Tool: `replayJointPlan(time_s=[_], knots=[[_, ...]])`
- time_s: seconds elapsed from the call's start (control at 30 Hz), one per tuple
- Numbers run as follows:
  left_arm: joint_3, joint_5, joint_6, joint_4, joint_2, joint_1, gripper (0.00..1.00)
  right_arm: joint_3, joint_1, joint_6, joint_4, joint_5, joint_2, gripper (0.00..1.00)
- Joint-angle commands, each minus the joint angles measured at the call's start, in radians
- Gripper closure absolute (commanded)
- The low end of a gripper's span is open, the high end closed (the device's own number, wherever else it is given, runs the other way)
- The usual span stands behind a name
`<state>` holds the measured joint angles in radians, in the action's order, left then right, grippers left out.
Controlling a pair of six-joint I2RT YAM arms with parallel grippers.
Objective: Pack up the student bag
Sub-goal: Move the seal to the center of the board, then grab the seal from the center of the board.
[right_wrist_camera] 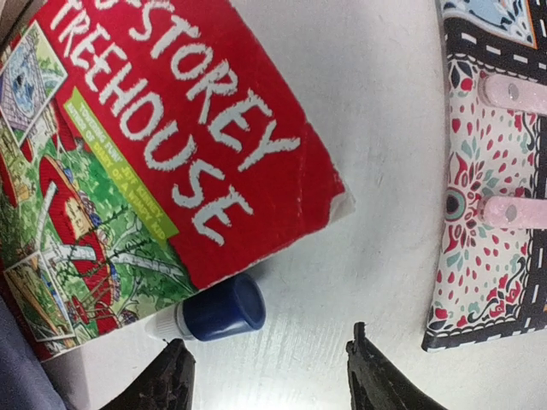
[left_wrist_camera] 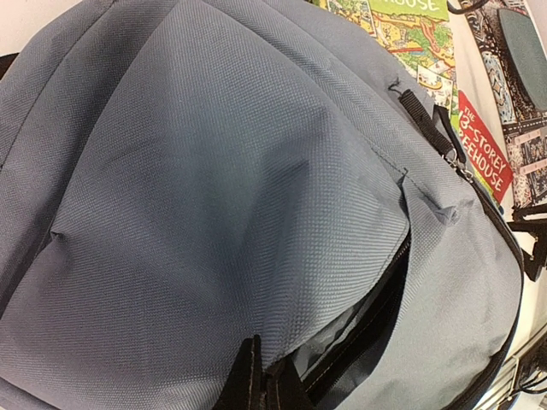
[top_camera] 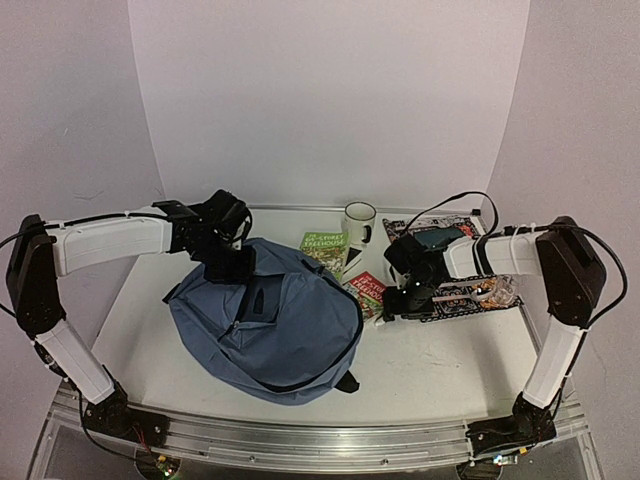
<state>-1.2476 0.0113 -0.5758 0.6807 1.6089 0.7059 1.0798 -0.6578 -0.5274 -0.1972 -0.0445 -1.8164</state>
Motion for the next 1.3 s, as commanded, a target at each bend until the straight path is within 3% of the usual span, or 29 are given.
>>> replayJointPlan(time_s=[0.0,0.13,0.3,0.63,1.03,1.27], knots=[[0.000,0.018,0.003,0.000,-0.036,-0.006,1.00,0.056,-0.022,-0.086,-0.075,-0.033,0.000,0.40],[0.002,0.021,0.003,0.000,-0.039,-0.006,1.00,0.057,-0.040,-0.208,-0.068,-0.026,0.005,0.40],[0.003,0.021,0.004,0.000,-0.042,-0.006,1.00,0.024,-0.057,-0.365,-0.055,-0.059,0.004,0.51],[0.016,0.027,0.004,0.000,-0.053,-0.006,1.00,0.001,-0.064,-0.496,0.008,-0.081,-0.031,0.62],[0.016,0.028,0.005,0.000,-0.055,-0.006,1.00,-0.021,-0.063,-0.542,0.024,-0.118,-0.081,0.70],[0.014,0.027,0.008,0.000,-0.050,-0.007,1.00,-0.036,-0.063,-0.502,0.018,-0.114,-0.058,0.83]])
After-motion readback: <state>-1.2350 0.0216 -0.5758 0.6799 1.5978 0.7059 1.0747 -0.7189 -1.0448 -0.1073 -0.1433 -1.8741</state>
